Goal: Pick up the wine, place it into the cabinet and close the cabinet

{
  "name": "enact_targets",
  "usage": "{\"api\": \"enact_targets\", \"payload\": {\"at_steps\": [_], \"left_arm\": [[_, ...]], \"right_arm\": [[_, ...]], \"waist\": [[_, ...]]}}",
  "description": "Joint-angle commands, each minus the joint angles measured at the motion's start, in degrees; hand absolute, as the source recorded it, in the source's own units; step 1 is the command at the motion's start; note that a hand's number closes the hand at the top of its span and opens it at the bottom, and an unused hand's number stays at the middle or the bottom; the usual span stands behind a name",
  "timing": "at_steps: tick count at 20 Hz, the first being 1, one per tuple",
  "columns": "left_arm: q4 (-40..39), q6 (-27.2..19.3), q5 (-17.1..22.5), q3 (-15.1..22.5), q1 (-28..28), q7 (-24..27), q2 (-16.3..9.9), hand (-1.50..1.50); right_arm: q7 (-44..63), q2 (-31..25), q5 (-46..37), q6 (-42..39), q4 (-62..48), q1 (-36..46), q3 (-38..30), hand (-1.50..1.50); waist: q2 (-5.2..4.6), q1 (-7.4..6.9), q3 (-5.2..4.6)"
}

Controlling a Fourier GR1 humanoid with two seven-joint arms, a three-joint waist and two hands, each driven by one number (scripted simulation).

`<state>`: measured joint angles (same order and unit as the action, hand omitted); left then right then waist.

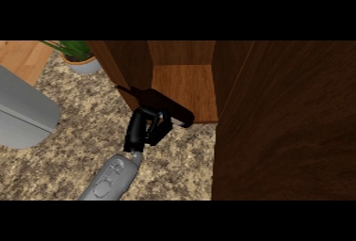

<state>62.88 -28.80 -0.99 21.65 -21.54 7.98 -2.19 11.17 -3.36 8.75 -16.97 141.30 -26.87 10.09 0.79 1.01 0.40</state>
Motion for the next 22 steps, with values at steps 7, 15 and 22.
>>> {"api": "enact_targets", "payload": {"at_steps": [7, 15, 22], "left_arm": [[-13.4, -7.2, -2.4, 2.2, -15.1, -8.8, 2.1, 1.5], [-15.2, -9.9, -4.6, 2.1, -13.0, -10.7, 2.1, 1.5], [-18.6, -11.2, -1.8, -2.6, -15.4, -8.2, 1.1, 1.5]], "right_arm": [[0.4, -0.7, 6.2, -1.6, 3.0, 0.2, -1.5, -1.5], [-0.3, -0.3, 6.9, -2.6, 4.3, -2.2, -1.0, -1.5], [-1.8, 1.9, 4.0, -2.2, 1.3, -0.7, 2.8, -1.5]], "waist": [[-1.53, 2.75, -0.39], [-1.65, 3.27, -0.38], [-2.33, 3.61, -0.52]]}}
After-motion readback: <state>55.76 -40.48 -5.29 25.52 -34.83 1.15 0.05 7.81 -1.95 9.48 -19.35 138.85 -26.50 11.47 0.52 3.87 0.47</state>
